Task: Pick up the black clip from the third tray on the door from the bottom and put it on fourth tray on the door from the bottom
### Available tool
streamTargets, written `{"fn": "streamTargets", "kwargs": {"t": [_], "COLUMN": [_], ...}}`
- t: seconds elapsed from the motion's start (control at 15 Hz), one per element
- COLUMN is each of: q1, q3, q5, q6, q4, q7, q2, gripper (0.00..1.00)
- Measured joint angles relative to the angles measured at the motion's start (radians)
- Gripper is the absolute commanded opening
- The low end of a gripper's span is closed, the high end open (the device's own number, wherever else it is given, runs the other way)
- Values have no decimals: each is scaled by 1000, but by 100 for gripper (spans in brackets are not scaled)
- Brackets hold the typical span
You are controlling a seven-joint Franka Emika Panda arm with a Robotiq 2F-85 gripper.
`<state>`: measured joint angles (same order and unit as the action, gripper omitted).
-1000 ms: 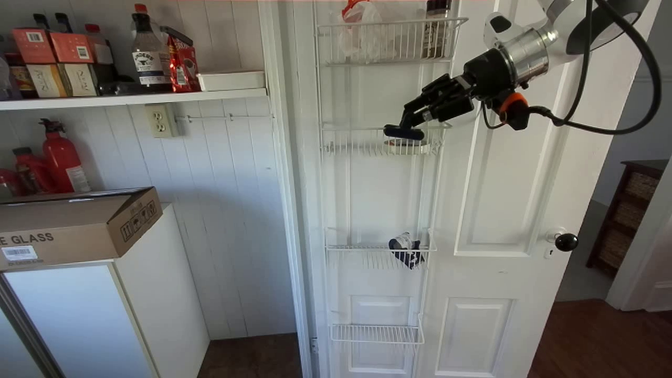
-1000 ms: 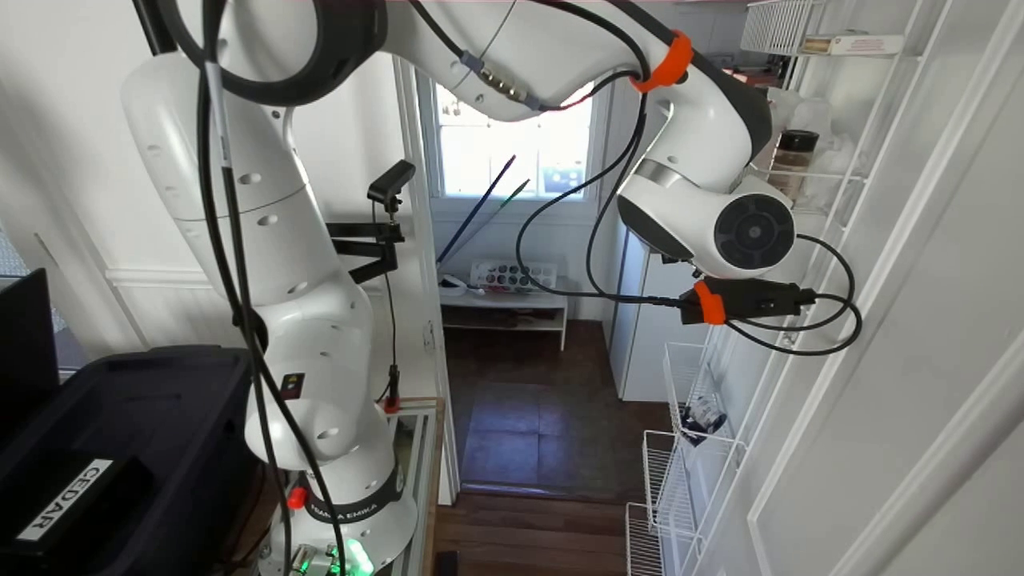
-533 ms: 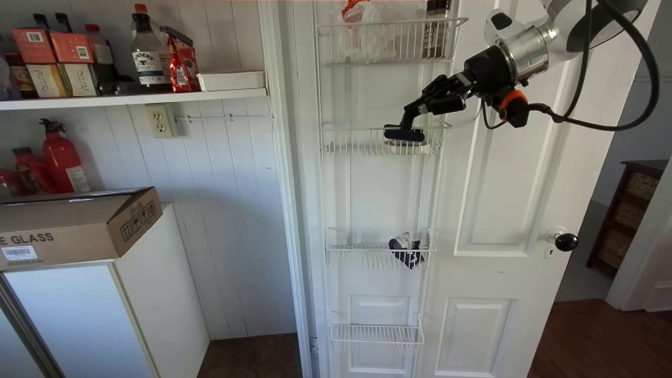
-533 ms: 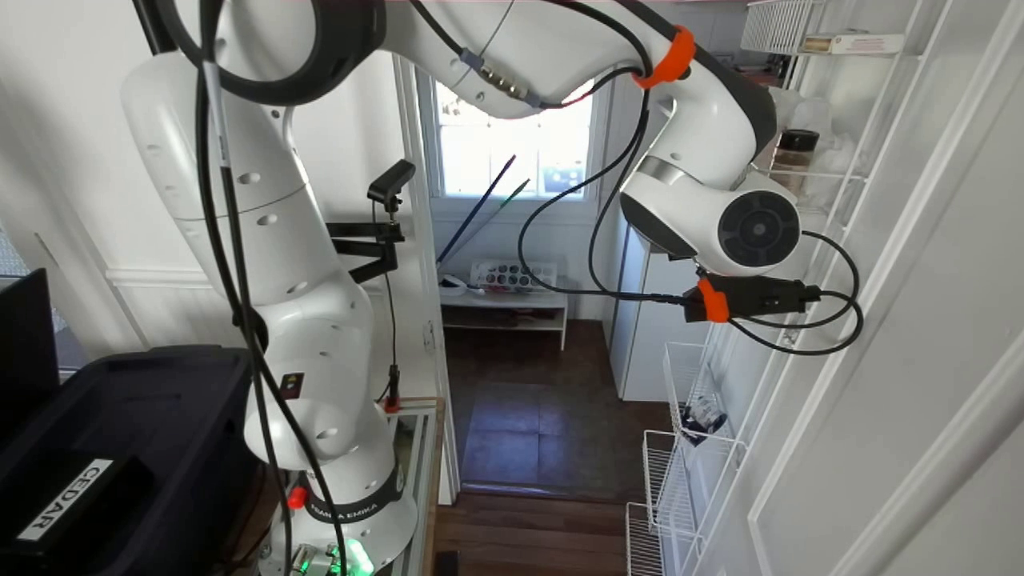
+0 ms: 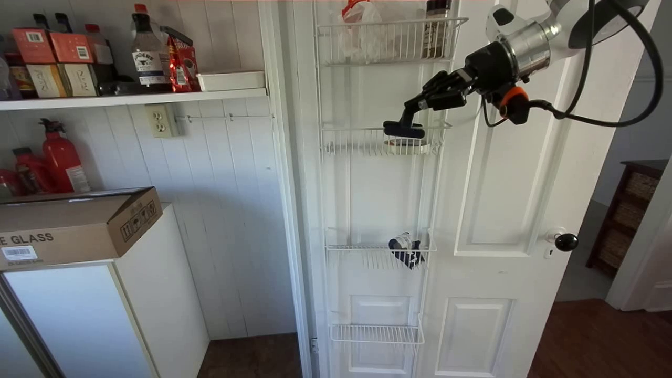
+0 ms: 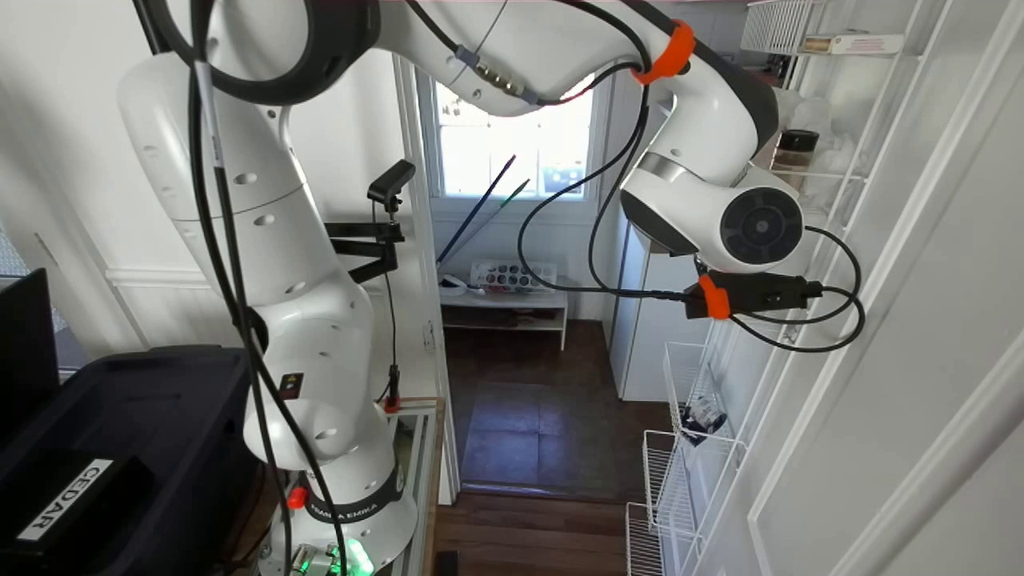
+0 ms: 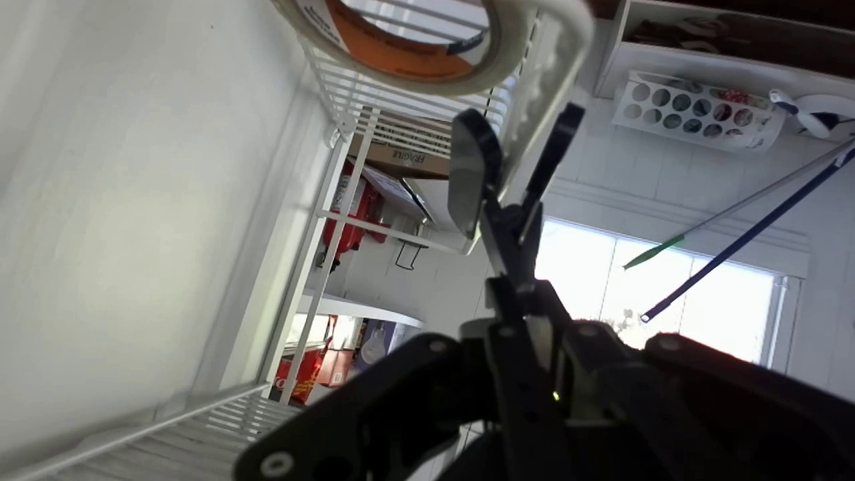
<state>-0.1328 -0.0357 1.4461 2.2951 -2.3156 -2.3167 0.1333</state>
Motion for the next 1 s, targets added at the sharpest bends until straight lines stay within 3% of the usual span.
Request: {"fn": "streamTargets", "kwargs": {"t": [0.47,1.0], "q1": [8,15], "q3": [-5,-17], "q5": [-9,-210], "q6": [-42,-68], "q4": [-12,-47], "q7": [8,235], "q2": [54,143], "gripper": [2,2]}}
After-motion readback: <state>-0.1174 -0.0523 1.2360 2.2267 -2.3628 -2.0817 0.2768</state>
